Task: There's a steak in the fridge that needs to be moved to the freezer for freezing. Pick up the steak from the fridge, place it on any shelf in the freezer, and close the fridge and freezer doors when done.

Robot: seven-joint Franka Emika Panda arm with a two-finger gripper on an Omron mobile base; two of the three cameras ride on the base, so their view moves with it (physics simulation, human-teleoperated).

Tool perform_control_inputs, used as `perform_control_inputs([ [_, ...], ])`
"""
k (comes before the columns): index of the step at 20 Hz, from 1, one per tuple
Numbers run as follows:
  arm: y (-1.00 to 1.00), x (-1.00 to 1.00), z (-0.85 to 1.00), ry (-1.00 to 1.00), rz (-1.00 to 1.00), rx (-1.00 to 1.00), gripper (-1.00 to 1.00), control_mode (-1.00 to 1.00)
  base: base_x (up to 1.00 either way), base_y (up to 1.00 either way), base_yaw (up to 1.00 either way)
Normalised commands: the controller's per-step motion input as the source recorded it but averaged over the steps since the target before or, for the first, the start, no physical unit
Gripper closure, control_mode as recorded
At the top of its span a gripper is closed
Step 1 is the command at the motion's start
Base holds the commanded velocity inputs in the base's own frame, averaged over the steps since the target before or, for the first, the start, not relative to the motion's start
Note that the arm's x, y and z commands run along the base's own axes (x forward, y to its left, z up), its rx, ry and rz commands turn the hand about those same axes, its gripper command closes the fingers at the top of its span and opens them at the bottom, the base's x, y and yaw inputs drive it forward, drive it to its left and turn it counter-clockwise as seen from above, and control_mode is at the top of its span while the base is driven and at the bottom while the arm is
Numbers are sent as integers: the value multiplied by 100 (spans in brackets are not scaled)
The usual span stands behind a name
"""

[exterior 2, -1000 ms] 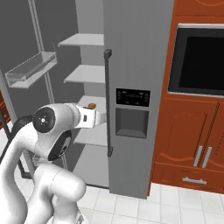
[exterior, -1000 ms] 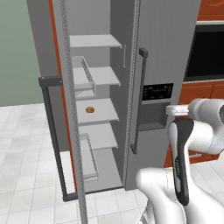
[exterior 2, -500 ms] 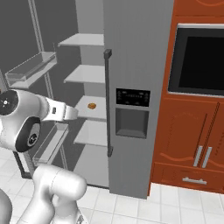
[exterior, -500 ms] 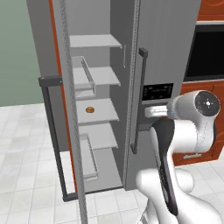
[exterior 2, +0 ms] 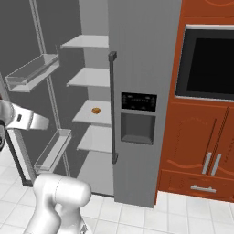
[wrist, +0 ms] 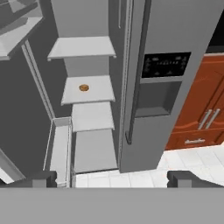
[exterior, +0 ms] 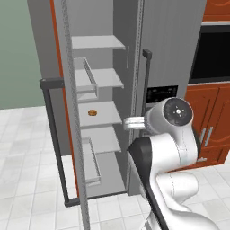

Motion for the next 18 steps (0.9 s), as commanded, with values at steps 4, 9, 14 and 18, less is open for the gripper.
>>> perform_control_inputs([
  [4, 65, -50, -51, -4, -1, 1, -100, -100, 0, 0, 0],
  [9, 58, -44, -51, -8, 0, 4, -100, -100, 0, 0, 0],
  [14, 60, -24, -47, -17, 0, 0, -100, -100, 0, 0, 0],
  [18, 66, -1, -54, -13, 0, 0, -100, -100, 0, 0, 0],
])
